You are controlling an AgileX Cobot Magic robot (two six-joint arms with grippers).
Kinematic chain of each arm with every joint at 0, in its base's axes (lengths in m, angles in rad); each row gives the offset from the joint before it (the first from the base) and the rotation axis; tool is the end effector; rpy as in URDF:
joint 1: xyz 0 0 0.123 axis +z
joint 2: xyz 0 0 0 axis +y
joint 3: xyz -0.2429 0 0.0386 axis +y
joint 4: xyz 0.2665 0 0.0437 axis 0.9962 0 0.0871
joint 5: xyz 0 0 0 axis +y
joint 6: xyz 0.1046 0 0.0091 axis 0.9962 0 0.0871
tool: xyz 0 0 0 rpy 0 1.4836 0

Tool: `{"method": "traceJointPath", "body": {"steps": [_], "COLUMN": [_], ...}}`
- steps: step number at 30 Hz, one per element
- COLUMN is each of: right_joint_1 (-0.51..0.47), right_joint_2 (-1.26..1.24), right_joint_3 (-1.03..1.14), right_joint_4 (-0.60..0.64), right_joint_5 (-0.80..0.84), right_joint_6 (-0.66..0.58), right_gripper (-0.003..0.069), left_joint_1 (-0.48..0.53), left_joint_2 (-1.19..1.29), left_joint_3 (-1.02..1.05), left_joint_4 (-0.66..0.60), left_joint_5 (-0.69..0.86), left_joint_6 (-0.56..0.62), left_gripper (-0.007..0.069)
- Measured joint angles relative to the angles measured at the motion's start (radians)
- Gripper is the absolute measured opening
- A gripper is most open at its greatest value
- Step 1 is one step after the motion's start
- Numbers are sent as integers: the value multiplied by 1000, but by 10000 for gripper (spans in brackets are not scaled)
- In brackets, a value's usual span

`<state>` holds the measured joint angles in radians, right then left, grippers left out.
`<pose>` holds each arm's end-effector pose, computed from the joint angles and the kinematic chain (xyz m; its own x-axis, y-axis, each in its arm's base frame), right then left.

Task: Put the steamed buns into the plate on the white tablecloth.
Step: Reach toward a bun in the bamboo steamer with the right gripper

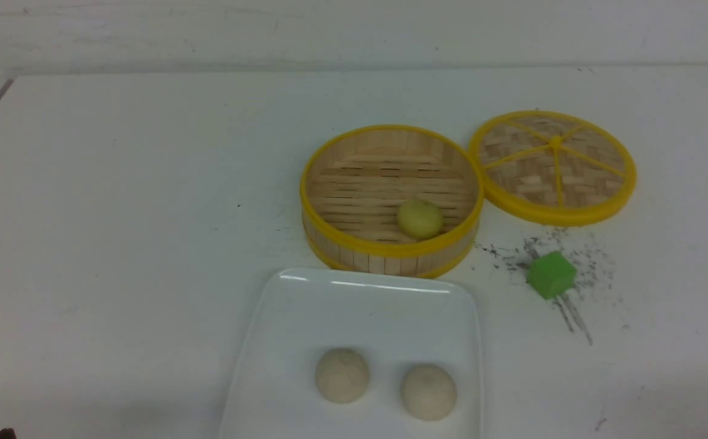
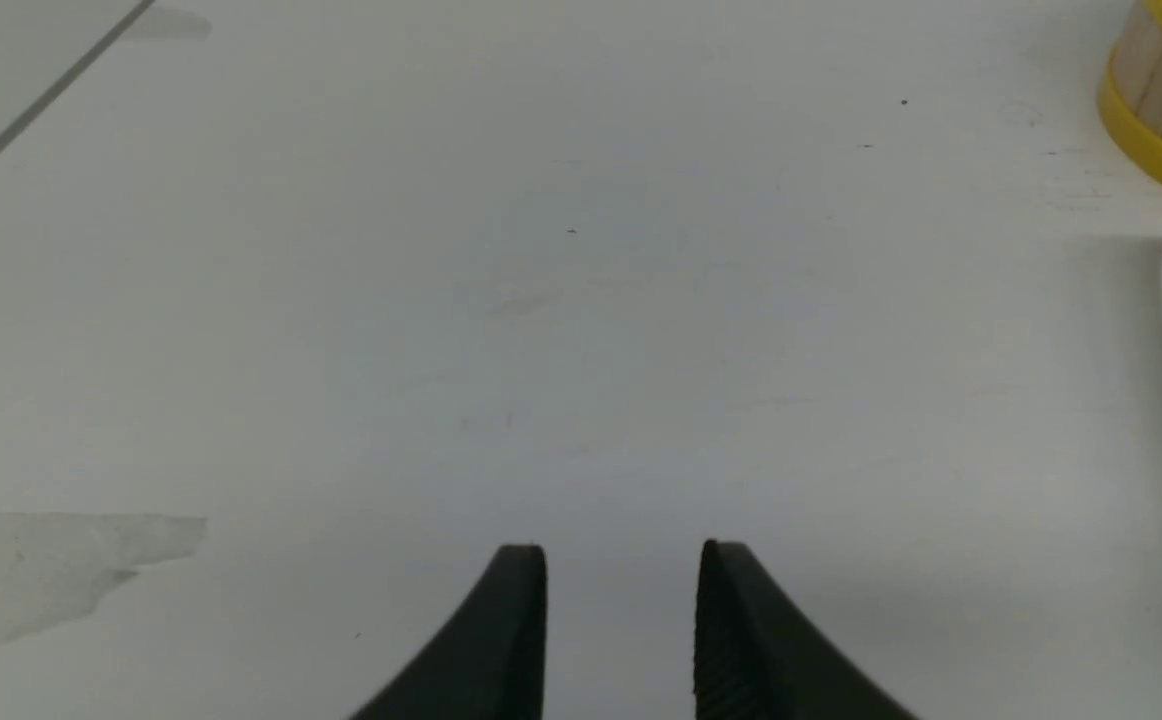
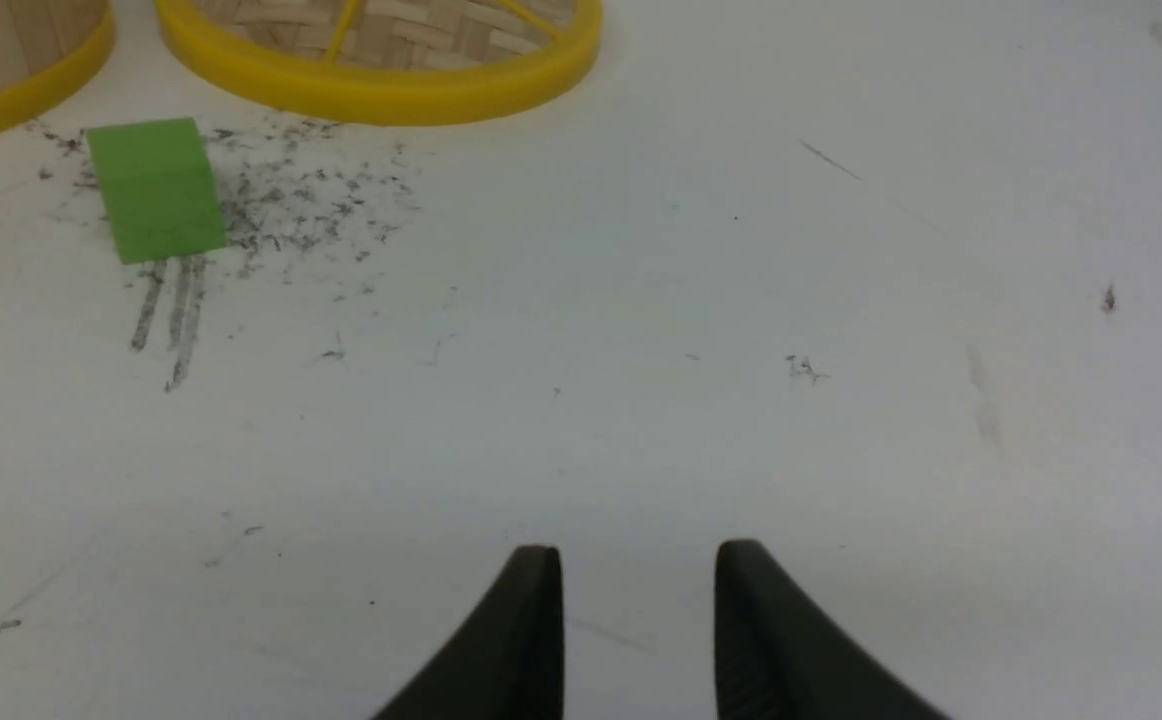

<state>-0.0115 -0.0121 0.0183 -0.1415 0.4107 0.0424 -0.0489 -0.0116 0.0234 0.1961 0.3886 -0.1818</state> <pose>0.1226 -0.0073 0.1671 -0.3247 -0.0835 -0.9421 0.0366 0.9942 -0.1007 0.1237 0.0017 0.1677 -0.3013 0.0148 -0.9534 -0.0216 0.9995 0.0223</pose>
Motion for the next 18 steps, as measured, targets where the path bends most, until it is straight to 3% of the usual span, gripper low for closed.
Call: {"method": "traceJointPath", "body": {"steps": [9,18], "right_joint_1": [0,0], "right_joint_2": [0,0], "right_joint_3": [7,-128], "right_joint_4": [64,264], "right_joint_5": [-116,-207], "right_joint_6": [7,27], "right_gripper": [242,242], "left_joint_1": [0,0], "left_joint_2": [0,0], "left_joint_3": [0,0], "left_joint_4": [0,0], "left_joint_5": [0,0], "left_joint_6": [0,0], "left_gripper": [241,241]}}
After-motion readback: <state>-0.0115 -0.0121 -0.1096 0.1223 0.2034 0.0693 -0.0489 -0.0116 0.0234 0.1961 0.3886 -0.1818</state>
